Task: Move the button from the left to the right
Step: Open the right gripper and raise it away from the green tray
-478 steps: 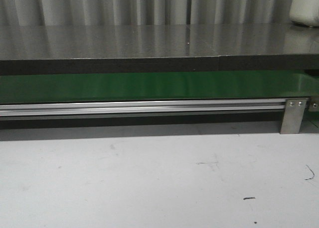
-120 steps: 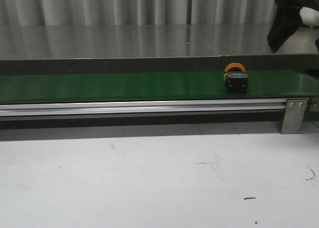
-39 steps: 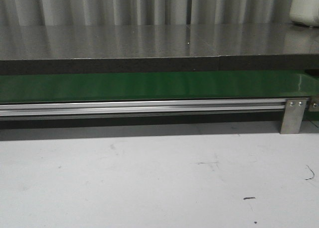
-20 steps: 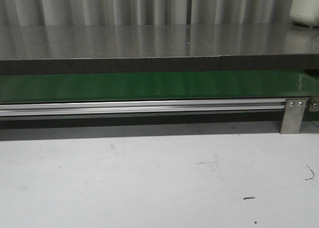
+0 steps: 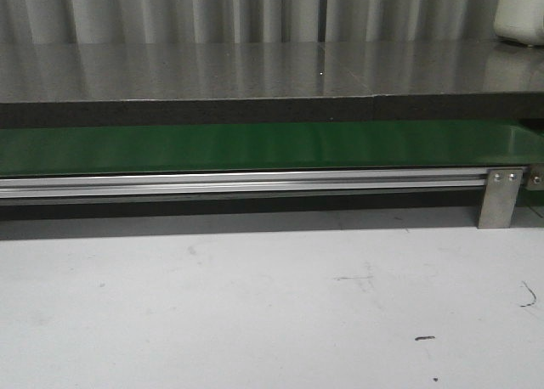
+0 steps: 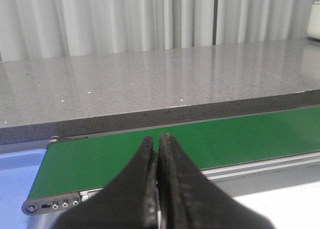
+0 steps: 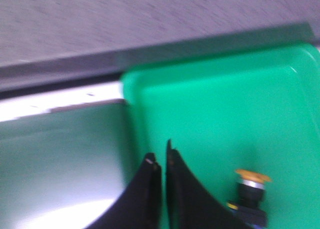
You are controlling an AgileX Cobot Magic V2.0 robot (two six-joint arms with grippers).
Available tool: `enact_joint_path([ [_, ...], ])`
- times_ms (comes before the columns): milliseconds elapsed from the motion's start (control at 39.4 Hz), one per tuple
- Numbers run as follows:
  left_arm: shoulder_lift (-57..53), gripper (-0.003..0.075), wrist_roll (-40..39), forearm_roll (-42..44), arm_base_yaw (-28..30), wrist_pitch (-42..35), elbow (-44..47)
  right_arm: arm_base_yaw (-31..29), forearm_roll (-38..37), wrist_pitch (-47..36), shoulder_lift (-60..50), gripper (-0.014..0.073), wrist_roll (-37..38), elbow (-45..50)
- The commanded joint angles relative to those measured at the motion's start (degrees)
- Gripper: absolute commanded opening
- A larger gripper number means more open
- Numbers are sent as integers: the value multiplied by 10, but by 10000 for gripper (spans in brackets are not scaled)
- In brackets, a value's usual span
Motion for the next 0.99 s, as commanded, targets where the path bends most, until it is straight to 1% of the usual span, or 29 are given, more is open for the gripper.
enact_joint_path([
  [0,-10,-21,0,-7,-4,-42,-14,27,-3,-32,-53,-64,-6,-19],
  [127,-10,-21,0,-7,-4,-42,-14,63,-3,-37,-93,-69,-13,-4],
  [229,-10,-21,0,-7,-4,-42,-14,93,-3,-62,-144,-69,-13,43],
  [406,-10,-21,0,-7,-4,-42,-14,143,-3,-149,-272,-69,-37,195],
  [508,-10,-21,0,-7,-4,-42,-14,162,-3,-187,-355,-69,-36,295],
  [609,-10,-21,0,-7,-4,-42,-14,174,-3,-212,-436,-69,-36,383],
  [736,-10,-21,0,-7,-4,-42,-14,174,0,-224,-550,-69,-36,481],
  [838,-10,-21,0,-7,-4,-42,-14,174,10,-219,-661,-69,-36,545],
  [965,-10,-21,0,-7,-4,-42,-14,174,10,-205,-786,-69,-36,599],
])
